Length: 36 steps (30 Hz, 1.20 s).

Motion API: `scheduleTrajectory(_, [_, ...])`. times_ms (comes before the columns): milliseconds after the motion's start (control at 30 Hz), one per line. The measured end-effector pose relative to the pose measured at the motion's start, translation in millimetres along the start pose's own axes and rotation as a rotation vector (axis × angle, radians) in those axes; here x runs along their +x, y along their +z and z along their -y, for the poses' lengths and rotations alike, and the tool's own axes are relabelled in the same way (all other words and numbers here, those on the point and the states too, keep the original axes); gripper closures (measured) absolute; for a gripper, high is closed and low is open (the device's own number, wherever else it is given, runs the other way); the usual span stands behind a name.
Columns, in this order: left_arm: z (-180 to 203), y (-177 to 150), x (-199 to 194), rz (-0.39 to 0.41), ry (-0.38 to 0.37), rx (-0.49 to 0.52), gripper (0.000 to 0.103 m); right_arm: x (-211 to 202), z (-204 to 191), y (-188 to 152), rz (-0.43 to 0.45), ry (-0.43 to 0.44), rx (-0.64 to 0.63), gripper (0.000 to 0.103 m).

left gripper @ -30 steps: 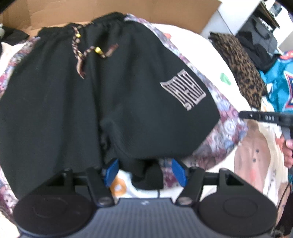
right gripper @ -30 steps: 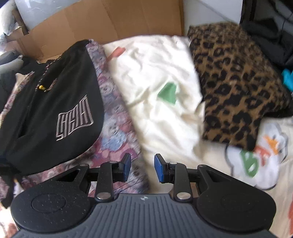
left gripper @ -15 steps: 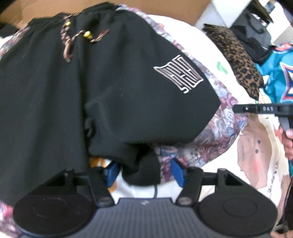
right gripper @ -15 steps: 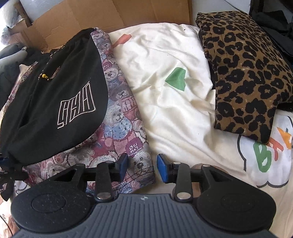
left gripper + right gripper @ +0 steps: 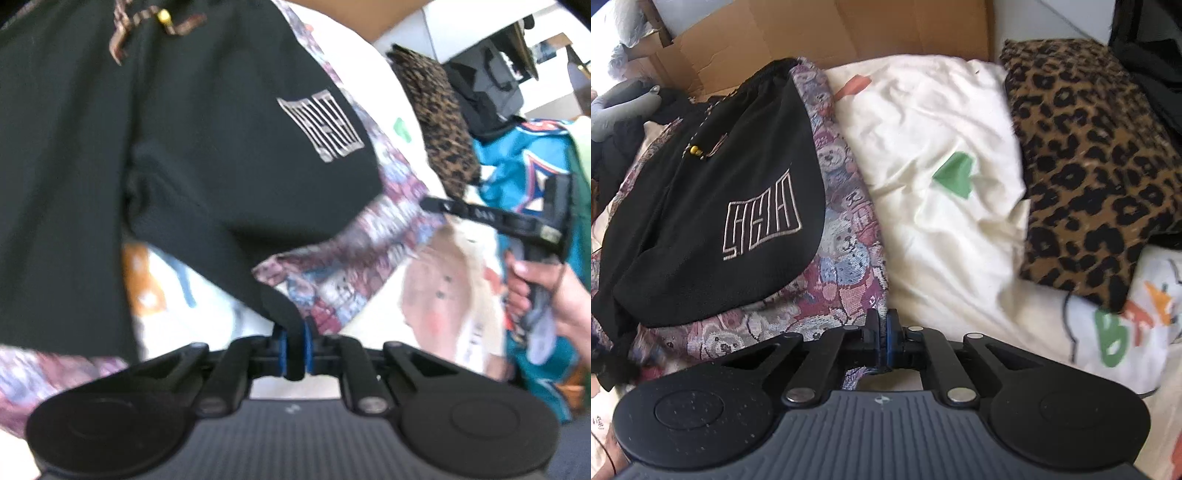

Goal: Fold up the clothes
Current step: 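Grasp the shorts' leg hem with the left tool and lift it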

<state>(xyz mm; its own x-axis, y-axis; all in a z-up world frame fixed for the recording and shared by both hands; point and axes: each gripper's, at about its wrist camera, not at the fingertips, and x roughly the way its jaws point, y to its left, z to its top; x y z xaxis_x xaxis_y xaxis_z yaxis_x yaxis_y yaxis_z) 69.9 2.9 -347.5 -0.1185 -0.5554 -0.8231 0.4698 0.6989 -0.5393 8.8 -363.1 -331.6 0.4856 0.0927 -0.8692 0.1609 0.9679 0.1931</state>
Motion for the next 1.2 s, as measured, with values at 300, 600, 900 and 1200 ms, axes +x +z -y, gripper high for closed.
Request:
scheduleTrajectory(300, [-2, -7, 13, -0.111, -0.011, 0.008, 0.096, -19, -20, 1, 0.02, -0.048, -0.113, 0.102])
scheduleTrajectory(600, [-13, 15, -15, -0.034, 0.097, -0.023, 0.056, -11, -57, -13, -0.001, 0.046, -0.227, 0.102])
scheduleTrajectory(900, [-18, 23, -8, -0.017, 0.139, -0.073, 0.052, 19, -72, -21, -0.054, 0.051, -0.253, 0.099])
scheduleTrajectory(1200, [-21, 25, 13, -0.032, 0.115, -0.099, 0.077, -1, -61, -23, -0.038, 0.114, -0.16, 0.065])
